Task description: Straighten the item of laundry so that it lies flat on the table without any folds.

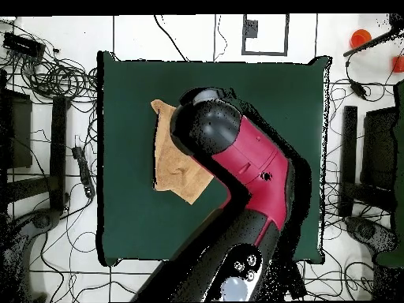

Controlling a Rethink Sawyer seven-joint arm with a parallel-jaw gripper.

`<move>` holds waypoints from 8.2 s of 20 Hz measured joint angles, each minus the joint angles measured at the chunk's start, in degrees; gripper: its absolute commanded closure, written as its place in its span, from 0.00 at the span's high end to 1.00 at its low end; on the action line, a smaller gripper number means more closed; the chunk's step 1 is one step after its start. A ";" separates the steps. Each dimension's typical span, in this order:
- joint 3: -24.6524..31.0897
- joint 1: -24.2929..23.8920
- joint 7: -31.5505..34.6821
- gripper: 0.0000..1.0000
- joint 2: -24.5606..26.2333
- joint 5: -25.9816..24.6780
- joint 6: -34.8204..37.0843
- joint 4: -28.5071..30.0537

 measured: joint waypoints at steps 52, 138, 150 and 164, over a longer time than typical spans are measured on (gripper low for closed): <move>11.10 -14.73 -10.37 1.00 -5.15 -18.23 -0.84 -0.10; 56.02 -37.84 -66.77 1.00 -10.40 -64.03 12.16 -12.95; 59.33 -39.36 -80.01 1.00 -7.32 -66.30 14.39 -17.30; 60.34 -39.90 -91.76 1.00 -2.42 -66.94 16.73 -21.23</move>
